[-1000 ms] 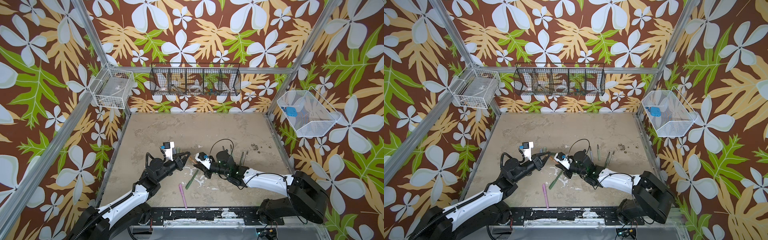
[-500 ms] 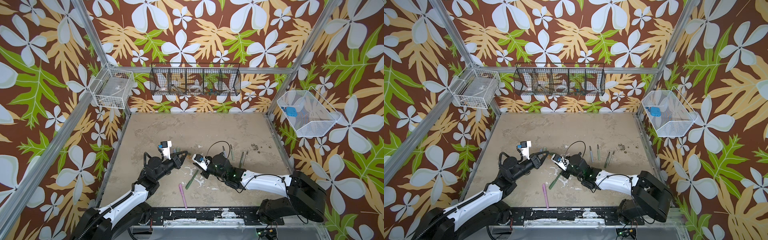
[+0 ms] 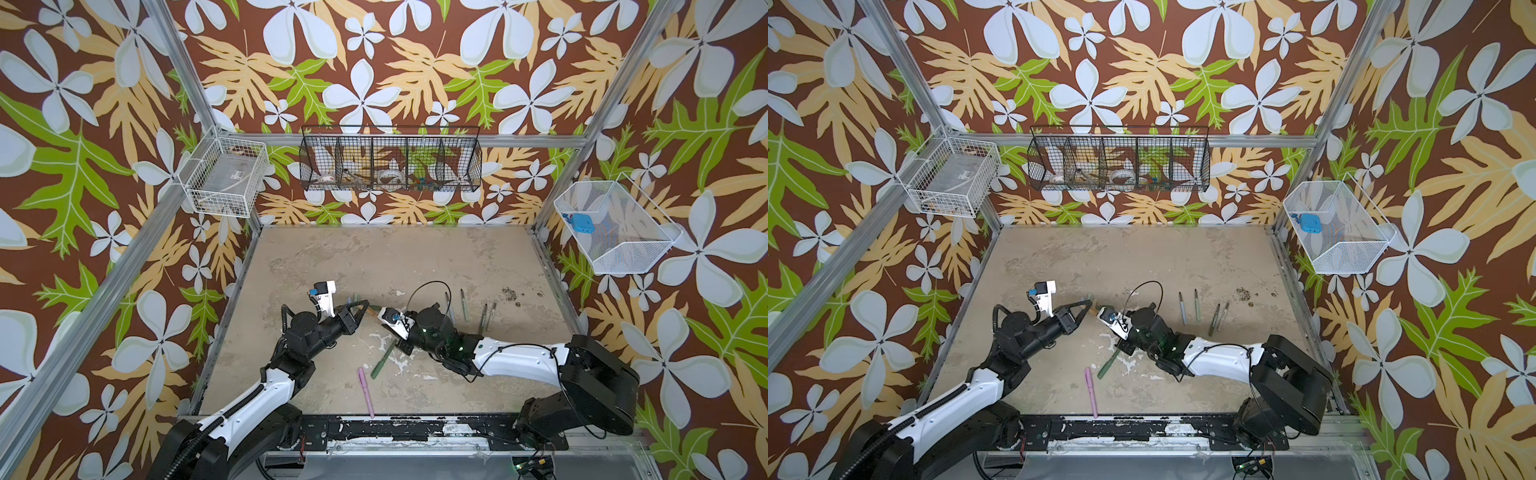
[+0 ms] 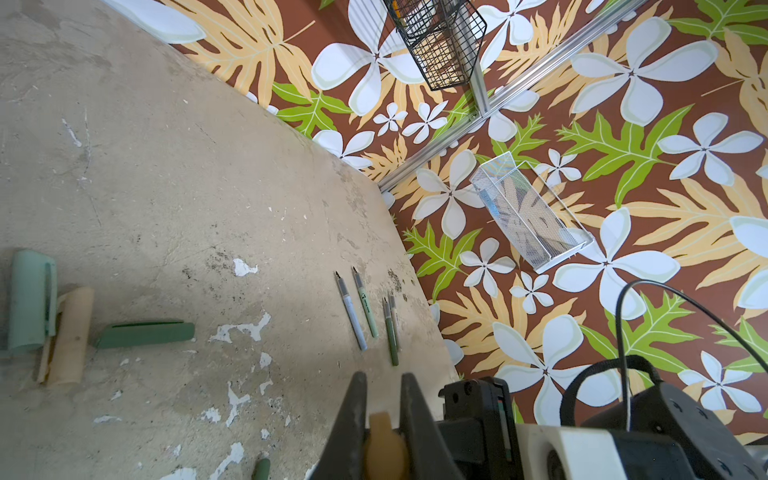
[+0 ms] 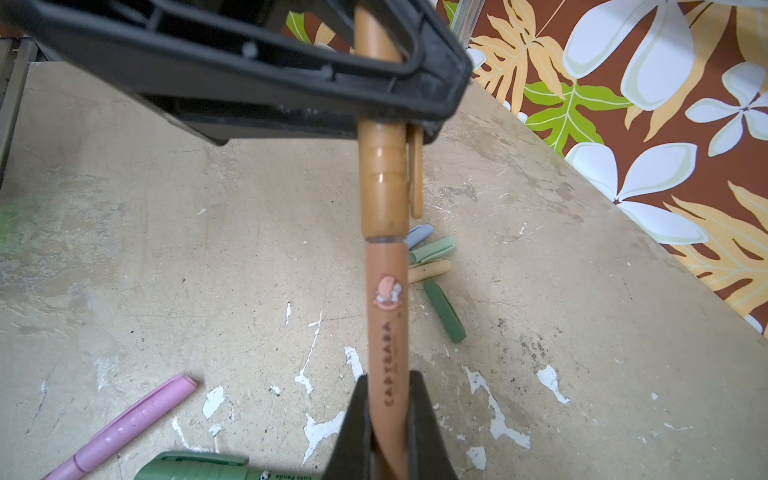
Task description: Open the pen caps
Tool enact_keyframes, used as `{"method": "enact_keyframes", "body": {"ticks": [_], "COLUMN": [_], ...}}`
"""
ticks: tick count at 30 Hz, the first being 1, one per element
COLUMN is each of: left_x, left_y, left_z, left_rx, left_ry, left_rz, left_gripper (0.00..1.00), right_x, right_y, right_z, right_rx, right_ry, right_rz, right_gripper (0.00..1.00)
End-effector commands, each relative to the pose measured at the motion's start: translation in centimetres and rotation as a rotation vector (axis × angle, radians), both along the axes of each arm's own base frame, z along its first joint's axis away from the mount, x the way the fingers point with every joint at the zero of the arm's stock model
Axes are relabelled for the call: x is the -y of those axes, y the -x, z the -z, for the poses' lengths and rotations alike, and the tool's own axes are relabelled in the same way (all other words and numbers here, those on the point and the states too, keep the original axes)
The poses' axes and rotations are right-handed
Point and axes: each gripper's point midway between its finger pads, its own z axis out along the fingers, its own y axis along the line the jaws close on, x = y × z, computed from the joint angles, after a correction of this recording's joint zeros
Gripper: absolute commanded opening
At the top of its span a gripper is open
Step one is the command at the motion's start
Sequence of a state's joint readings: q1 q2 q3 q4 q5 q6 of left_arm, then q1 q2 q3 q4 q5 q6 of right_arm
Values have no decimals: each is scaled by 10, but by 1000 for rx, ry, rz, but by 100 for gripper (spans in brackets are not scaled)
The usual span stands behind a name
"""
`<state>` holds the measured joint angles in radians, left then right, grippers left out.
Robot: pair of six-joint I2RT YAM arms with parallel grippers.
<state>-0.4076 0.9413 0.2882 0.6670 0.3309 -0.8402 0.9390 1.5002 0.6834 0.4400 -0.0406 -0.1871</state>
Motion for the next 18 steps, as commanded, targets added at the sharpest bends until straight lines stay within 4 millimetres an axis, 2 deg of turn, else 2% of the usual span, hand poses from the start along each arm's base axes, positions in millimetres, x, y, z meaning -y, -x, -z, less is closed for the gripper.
{"method": "enact_keyframes", "body": {"ticks": [1, 10, 14, 18], "left_x": [-26, -15, 3, 25], "left_y": [-19, -16, -15, -12], "left_z": [-58, -66, -58, -49], "left_rx": [200, 267, 269, 268], "left_ry": [87, 58, 16, -40], "left_rz": [-165, -103, -37, 10], "left_gripper": [0, 0, 0, 0], "right_x": [52, 34, 28, 26], "right_y": [13, 40, 42, 43], "right_z": [69, 54, 37, 29], "right_rx": [-211, -330, -258, -249], "right_ry": [254, 123, 92, 58], "right_rz": [82, -109, -113, -122], "right_gripper": [0, 0, 0, 1]}}
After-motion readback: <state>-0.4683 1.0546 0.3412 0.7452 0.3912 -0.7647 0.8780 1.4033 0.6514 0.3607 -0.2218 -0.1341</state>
